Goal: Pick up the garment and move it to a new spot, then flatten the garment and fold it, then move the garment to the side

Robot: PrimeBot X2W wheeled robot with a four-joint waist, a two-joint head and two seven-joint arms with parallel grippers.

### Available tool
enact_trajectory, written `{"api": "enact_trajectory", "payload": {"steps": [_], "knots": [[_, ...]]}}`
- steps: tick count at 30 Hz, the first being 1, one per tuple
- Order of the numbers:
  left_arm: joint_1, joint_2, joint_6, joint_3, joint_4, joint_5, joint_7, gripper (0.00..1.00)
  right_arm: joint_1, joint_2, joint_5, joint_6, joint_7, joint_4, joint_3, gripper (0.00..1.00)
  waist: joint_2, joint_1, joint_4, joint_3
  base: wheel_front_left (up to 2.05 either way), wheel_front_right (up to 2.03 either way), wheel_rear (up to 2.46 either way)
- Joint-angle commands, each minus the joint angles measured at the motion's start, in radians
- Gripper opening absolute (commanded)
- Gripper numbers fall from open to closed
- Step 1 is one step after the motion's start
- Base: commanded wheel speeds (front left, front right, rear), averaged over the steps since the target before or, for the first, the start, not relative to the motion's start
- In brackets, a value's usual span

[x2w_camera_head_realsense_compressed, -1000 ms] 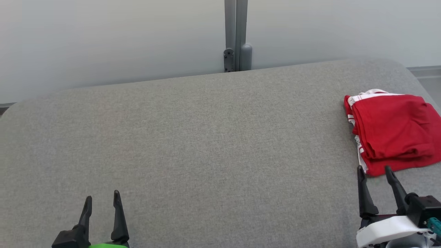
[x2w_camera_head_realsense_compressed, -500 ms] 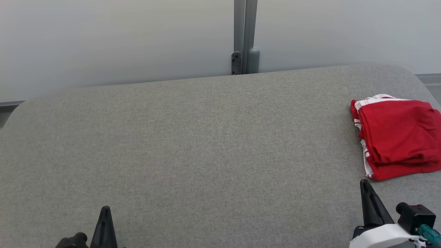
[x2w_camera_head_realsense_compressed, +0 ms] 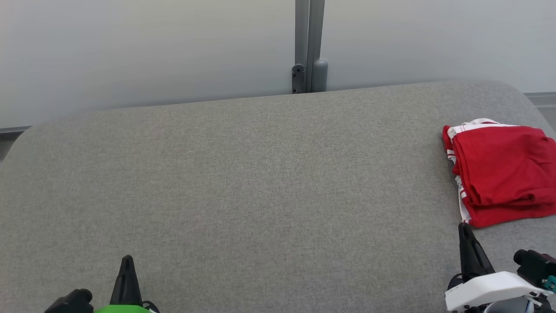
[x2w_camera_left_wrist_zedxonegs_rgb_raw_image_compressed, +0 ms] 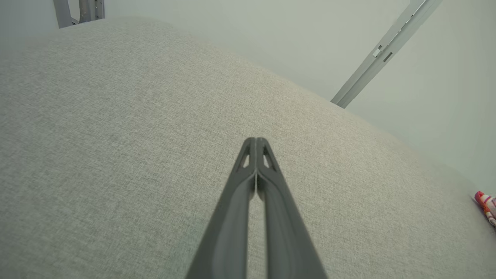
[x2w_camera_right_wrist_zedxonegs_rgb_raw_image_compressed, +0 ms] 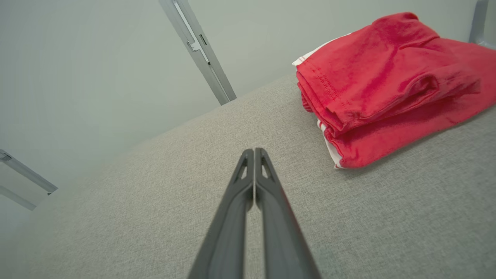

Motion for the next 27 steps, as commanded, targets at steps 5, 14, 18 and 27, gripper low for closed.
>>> {"api": "enact_trajectory", "payload": {"steps": [5, 14, 18, 27], "knots": [[-0.043, 0.004, -0.012, 0.014, -0.016, -0.098, 0.025, 0.00, -0.038, -0.003, 0.107, 0.000, 0.027, -0.006, -0.007, 0.00, 0.0000, 0.0000, 0.000, 0.001, 0.00, 0.00, 0.00], [-0.065, 0.005, -0.024, 0.026, -0.015, -0.223, 0.060, 0.00, -0.058, -0.001, 0.242, 0.000, 0.061, 0.002, -0.011, 0.00, 0.0000, 0.0000, 0.000, 0.003, 0.00, 0.00, 0.00], [-0.074, 0.005, -0.029, 0.031, -0.015, -0.275, 0.074, 0.00, -0.067, -0.001, 0.298, 0.000, 0.076, 0.005, -0.013, 0.00, 0.0000, 0.0000, 0.001, 0.003, 0.00, 0.00, 0.00], [-0.094, 0.006, -0.040, 0.041, -0.015, -0.385, 0.106, 0.00, -0.085, 0.001, 0.417, 0.000, 0.107, 0.012, -0.018, 0.00, 0.0000, 0.0000, 0.001, 0.005, 0.00, 0.00, 0.00]]}}
